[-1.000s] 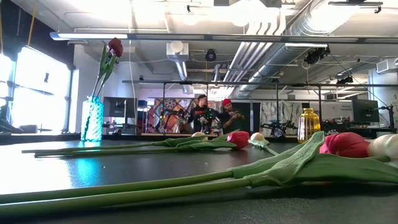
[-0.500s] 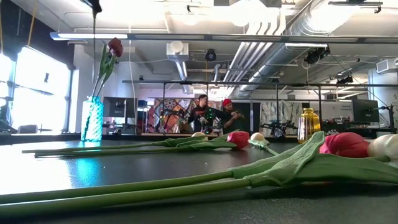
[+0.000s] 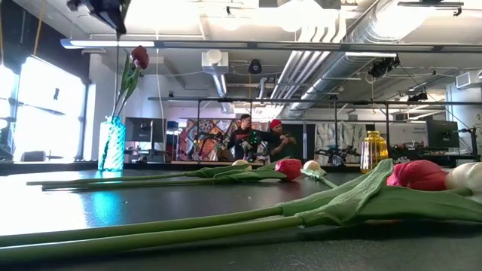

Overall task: Sort flowers into vase by color
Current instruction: Put the dark red flower into the blue vase

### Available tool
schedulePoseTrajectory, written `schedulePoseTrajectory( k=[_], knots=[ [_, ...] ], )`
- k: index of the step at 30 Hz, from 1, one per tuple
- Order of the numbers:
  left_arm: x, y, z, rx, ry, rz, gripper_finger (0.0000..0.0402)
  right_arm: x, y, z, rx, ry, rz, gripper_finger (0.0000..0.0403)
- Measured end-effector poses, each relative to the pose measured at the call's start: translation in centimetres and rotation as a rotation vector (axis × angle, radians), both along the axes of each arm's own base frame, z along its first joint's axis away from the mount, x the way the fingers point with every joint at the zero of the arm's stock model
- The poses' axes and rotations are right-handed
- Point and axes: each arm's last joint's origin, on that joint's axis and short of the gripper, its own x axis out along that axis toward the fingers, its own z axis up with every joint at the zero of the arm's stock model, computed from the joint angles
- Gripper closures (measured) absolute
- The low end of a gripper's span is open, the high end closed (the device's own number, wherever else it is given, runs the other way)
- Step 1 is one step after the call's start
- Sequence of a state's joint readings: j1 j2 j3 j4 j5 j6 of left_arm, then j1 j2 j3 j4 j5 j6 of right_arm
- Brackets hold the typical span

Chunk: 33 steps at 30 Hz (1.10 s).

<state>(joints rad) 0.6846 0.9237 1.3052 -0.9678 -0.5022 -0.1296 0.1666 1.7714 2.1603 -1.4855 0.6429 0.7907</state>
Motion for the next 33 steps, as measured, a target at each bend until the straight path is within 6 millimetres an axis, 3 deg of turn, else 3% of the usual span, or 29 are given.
schedulePoseTrajectory(
  k=[16, 28, 33],
  knots=[
    [-0.3, 1.6, -3.2, -0.144, -0.026, 0.074, 0.0386, -0.2, -1.8, -0.2, -0.005, 0.078, -0.008, 0.0256],
    [-1.0, 1.5, -3.4, -0.262, -0.072, 0.056, 0.0219, -0.1, -4.2, -0.4, 0.102, 0.083, -0.049, 0.0256],
    [-1.7, 0.8, -2.3, -0.271, -0.037, 0.052, 0.018, -0.3, -5.3, -0.5, 0.128, 0.076, -0.112, 0.0256]
  ],
)
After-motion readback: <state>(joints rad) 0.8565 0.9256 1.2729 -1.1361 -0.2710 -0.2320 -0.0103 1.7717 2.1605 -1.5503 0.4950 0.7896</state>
